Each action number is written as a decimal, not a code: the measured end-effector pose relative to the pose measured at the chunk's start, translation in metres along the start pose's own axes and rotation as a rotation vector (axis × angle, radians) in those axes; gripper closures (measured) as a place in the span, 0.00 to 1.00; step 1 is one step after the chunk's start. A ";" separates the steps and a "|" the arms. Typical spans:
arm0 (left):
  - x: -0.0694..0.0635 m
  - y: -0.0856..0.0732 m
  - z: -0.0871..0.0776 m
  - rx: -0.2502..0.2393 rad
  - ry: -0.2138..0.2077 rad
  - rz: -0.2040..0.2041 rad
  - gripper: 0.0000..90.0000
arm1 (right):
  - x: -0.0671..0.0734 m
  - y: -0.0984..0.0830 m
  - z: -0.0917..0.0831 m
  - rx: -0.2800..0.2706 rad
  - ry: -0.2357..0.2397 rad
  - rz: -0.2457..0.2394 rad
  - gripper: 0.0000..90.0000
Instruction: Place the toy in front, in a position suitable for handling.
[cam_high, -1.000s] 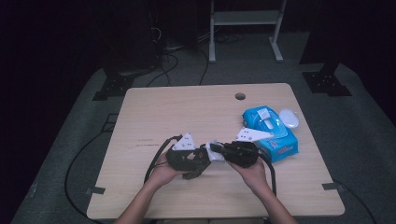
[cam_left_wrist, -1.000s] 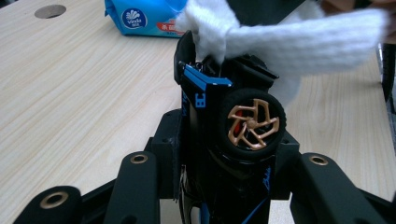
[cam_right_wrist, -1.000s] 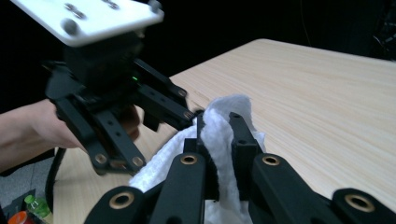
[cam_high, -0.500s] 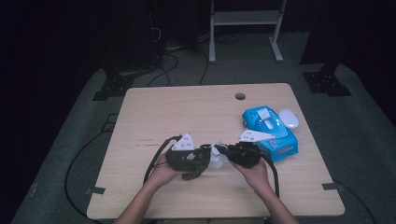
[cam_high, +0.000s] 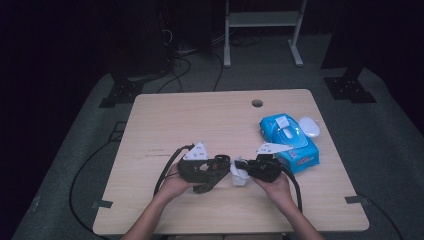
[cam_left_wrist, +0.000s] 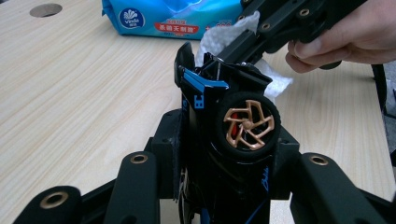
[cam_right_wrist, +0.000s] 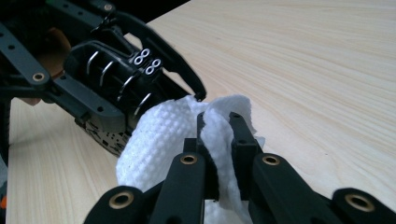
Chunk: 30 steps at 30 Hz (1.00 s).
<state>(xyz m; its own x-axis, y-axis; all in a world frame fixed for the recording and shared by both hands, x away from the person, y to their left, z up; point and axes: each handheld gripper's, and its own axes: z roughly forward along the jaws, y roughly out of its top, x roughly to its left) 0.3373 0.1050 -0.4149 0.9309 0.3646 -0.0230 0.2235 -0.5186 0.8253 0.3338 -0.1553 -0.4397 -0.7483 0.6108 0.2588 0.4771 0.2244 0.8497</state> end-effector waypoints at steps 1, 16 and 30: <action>0.000 0.000 0.001 0.004 -0.004 -0.005 0.64 | -0.001 0.000 -0.001 -0.004 -0.002 0.001 0.95; 0.008 0.007 0.031 0.282 -0.009 -0.005 0.64 | -0.007 0.001 -0.018 -0.038 -0.033 -0.002 0.94; 0.011 0.004 0.004 0.221 -0.025 -0.027 0.62 | 0.010 0.011 -0.005 -0.045 0.031 -0.028 0.95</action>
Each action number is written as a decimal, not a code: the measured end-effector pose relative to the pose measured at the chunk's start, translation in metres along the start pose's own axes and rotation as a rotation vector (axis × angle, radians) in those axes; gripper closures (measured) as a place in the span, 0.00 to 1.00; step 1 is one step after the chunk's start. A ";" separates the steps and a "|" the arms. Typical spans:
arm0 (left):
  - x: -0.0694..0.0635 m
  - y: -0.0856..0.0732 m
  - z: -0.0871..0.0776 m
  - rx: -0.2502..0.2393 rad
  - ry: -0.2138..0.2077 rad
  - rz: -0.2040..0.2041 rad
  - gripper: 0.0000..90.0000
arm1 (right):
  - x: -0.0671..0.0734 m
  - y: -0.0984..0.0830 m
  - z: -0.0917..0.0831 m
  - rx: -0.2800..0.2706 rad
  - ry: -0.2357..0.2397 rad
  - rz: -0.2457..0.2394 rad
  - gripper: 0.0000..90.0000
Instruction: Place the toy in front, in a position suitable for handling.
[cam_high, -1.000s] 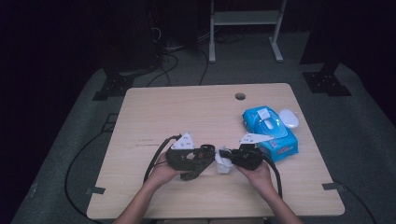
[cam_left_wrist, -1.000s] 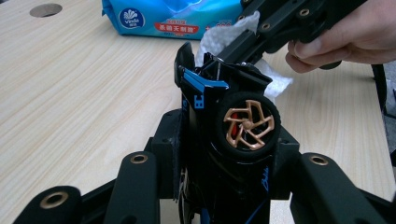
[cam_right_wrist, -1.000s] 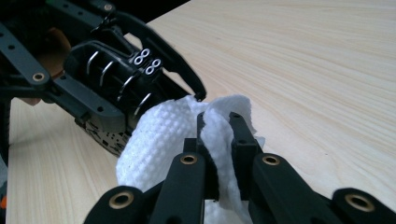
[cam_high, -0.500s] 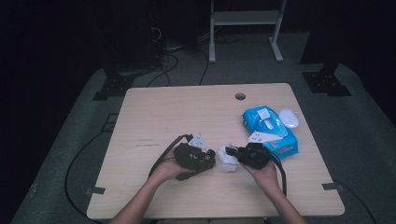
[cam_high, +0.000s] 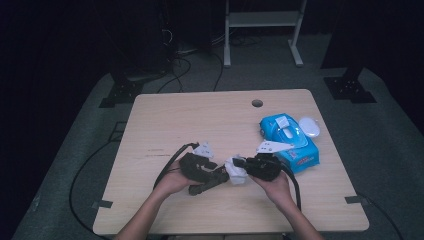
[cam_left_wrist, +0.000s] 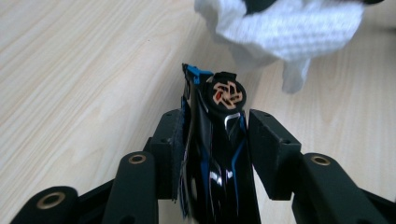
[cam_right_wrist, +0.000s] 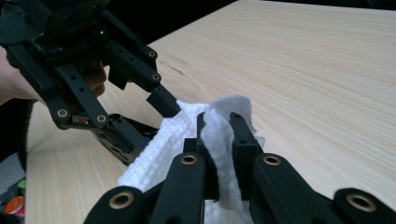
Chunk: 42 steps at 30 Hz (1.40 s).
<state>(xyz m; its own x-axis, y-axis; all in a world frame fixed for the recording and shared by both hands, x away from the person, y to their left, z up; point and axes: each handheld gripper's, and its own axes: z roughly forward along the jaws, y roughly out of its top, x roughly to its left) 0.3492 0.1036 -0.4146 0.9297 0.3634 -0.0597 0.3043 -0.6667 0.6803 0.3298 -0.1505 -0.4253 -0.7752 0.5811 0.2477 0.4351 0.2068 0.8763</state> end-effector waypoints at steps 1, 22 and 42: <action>0.000 0.000 0.000 0.000 0.000 0.000 0.62 | 0.000 0.000 0.000 0.000 0.000 0.000 0.95; 0.018 -0.042 -0.030 -0.107 -0.070 -0.160 0.50 | 0.015 0.004 0.041 0.094 0.035 -0.058 0.95; -0.001 -0.042 -0.021 -0.099 -0.055 -0.140 0.34 | 0.029 -0.009 0.020 0.091 0.013 -0.128 0.95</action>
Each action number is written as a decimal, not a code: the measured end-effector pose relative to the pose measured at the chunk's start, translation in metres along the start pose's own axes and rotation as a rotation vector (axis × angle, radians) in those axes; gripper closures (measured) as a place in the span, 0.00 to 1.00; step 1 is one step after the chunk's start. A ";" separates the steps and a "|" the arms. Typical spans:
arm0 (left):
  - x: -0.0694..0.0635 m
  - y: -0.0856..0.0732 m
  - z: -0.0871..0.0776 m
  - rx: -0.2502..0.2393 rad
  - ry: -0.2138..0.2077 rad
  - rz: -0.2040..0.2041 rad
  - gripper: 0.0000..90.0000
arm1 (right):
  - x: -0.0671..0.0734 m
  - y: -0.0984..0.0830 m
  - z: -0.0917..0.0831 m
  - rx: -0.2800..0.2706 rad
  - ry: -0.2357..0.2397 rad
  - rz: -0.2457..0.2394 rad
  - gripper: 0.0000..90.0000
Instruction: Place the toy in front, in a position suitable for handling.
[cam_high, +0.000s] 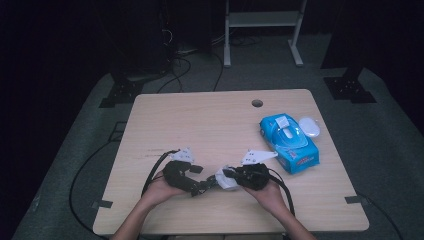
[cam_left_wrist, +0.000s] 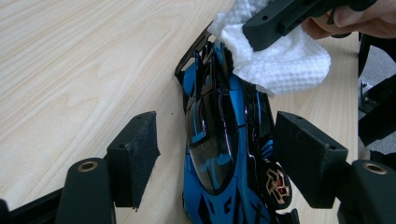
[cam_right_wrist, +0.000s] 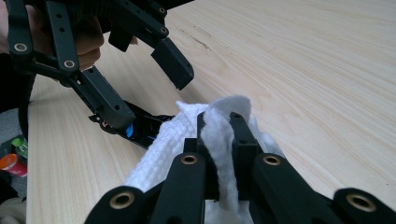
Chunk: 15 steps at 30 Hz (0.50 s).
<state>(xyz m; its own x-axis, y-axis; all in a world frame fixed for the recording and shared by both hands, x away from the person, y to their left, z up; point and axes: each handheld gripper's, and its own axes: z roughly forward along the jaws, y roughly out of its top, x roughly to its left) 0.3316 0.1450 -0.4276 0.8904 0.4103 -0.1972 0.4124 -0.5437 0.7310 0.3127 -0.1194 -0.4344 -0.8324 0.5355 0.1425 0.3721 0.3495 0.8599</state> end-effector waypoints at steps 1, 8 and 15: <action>-0.001 0.000 0.000 0.000 0.002 0.001 0.34 | 0.000 0.000 0.000 0.001 -0.001 0.000 0.95; -0.005 -0.001 0.004 0.009 0.016 0.034 0.29 | 0.004 -0.004 -0.004 0.004 -0.003 -0.011 0.95; -0.011 -0.002 0.008 0.018 0.024 0.056 0.28 | 0.007 -0.009 -0.008 0.012 -0.006 -0.025 0.95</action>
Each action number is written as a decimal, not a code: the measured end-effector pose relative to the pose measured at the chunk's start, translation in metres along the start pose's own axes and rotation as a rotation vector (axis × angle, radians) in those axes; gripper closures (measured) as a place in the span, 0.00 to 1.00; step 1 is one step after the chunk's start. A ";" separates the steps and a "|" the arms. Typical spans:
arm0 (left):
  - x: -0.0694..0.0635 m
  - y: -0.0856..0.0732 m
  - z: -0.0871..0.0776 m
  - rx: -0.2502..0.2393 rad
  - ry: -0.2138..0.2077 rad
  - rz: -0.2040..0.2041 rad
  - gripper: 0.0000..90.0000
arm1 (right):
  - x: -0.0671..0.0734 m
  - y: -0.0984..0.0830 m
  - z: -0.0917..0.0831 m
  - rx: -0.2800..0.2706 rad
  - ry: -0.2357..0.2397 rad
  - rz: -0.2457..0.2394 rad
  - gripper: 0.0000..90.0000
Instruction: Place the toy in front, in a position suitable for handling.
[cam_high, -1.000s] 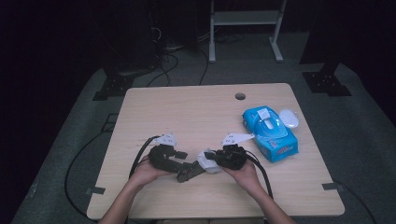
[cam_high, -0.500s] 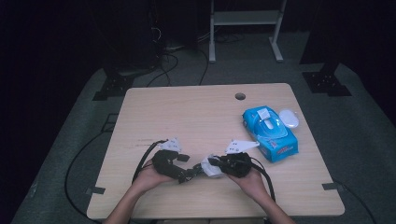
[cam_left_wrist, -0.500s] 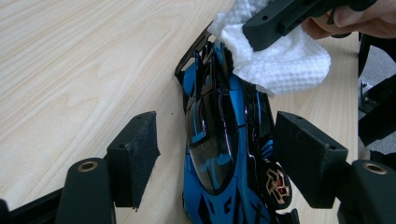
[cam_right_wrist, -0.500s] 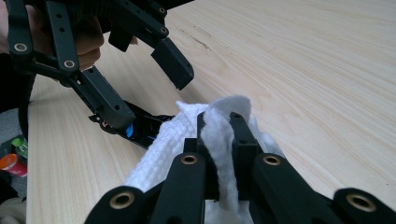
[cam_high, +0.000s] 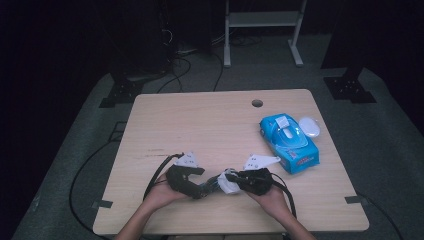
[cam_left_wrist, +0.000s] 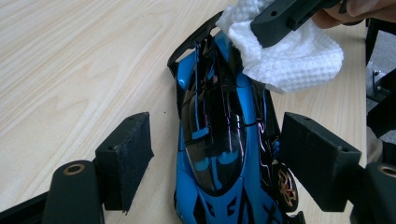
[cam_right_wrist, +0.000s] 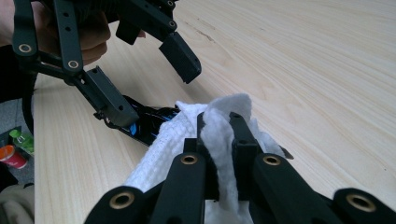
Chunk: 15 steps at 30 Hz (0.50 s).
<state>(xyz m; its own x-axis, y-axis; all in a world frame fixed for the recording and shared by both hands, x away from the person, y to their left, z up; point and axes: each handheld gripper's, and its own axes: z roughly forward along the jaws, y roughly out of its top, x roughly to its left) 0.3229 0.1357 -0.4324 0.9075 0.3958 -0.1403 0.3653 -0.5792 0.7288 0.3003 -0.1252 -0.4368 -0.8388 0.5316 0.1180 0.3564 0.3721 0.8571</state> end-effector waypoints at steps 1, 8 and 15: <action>0.000 0.000 0.000 0.003 -0.002 -0.001 0.28 | 0.000 -0.001 0.000 0.000 -0.001 -0.003 0.95; 0.005 -0.002 0.000 0.001 0.012 -0.010 0.27 | 0.002 -0.001 0.000 0.009 -0.015 -0.029 0.95; 0.008 -0.003 0.001 -0.012 0.010 -0.026 0.25 | 0.001 -0.001 0.002 0.000 -0.024 -0.031 0.95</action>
<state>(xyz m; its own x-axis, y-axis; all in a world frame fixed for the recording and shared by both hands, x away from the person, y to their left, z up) 0.3294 0.1393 -0.4364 0.8957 0.4177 -0.1524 0.3860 -0.5604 0.7328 0.3005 -0.1236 -0.4384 -0.8395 0.5376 0.0792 0.3301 0.3889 0.8601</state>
